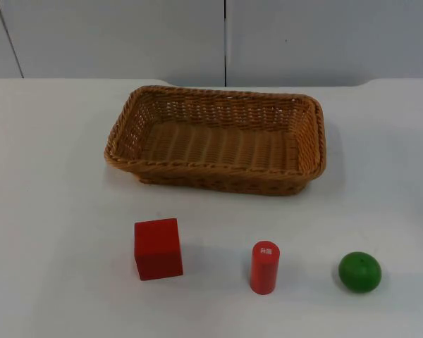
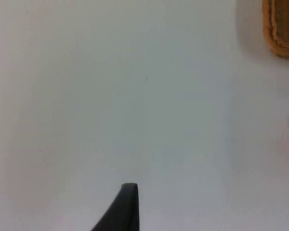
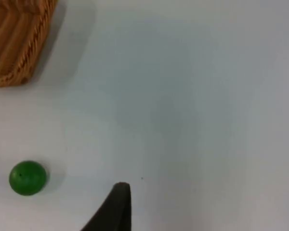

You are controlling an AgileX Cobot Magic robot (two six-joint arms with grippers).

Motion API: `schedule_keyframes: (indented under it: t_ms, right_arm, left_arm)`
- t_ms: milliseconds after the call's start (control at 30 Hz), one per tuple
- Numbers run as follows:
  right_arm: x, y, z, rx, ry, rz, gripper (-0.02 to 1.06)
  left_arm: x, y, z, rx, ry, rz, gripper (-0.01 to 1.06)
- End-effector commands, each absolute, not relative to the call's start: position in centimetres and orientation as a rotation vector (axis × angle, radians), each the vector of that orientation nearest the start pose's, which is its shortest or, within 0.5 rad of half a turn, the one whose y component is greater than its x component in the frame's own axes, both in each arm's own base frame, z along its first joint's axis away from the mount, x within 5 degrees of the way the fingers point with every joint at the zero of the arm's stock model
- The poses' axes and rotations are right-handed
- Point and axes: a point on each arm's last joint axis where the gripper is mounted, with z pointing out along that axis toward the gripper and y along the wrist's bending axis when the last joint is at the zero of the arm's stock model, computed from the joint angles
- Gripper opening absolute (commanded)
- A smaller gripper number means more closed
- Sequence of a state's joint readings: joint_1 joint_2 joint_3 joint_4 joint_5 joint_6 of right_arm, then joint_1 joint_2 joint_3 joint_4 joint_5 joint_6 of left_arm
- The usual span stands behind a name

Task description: Pick up the basket with the left hand and place the object to the left of the red cylinder into the basket with the right hand.

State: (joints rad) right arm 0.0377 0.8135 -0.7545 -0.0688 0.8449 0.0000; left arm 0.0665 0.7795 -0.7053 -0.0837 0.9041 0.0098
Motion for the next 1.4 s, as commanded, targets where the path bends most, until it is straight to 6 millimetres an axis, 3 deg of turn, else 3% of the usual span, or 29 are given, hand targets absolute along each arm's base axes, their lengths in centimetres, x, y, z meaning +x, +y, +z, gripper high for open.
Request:
schedule_keyframes:
  t_ms: [0, 233, 667, 800, 933, 967, 1100, 1133, 1200, 1267, 1300, 1367]
  right_arm:
    - [15.6, 0.1, 31.4, -0.088, 2.4, -0.068, 1.05]
    - [17.5, 0.3, 29.6, -0.087, 2.517, -0.05, 1.05]
    - [17.5, 0.3, 29.6, -0.084, 2.513, -0.044, 1.05]
    - [17.5, 0.3, 29.6, -0.083, 2.515, -0.042, 1.05]
    - [17.5, 0.3, 29.5, -0.087, 2.512, -0.05, 1.05]
    - [17.5, 0.3, 29.5, -0.087, 2.512, -0.05, 1.05]
    - [17.6, 0.3, 29.6, -0.087, 2.504, -0.05, 1.05]
    - [17.6, 0.3, 29.6, -0.087, 2.504, -0.05, 1.05]
    - [17.6, 0.3, 29.6, -0.087, 2.502, -0.05, 1.05]
    - [17.6, 0.3, 29.6, -0.087, 2.5, -0.05, 1.05]
    - [17.6, 0.3, 29.6, -0.087, 2.5, -0.05, 1.05]
    - [17.6, 0.3, 29.6, -0.087, 2.5, -0.05, 1.05]
  left_arm:
    - [14.6, 0.3, 29.9, -0.125, 2.486, -0.097, 1.05]
    - [16.6, 0.1, 28.4, -0.137, 2.56, -0.143, 1.05]
    - [17.8, 0.2, 28.1, -0.146, 2.539, -0.14, 1.05]
    - [20.4, 0.2, 27.3, -0.119, 2.573, -0.169, 1.05]
    - [25.5, -0.5, 26.5, -0.036, 2.602, -0.304, 1.05]
    - [25.5, -0.5, 26.5, -0.036, 2.602, -0.304, 1.05]
    - [31.3, -0.9, 25.2, -0.026, 2.629, -0.426, 0.93]
    - [31.3, -0.9, 25.2, -0.026, 2.629, -0.426, 0.93]
    - [33.9, -1.3, 24.5, -0.004, 2.64, -0.439, 0.87]
    - [36.0, -2.2, 23.5, 0.047, 2.67, -0.443, 0.87]
    - [36.0, -2.2, 23.5, 0.047, 2.67, -0.443, 0.87]
    - [38.6, -3.6, 22.2, 0.13, 2.706, -0.444, 0.87]
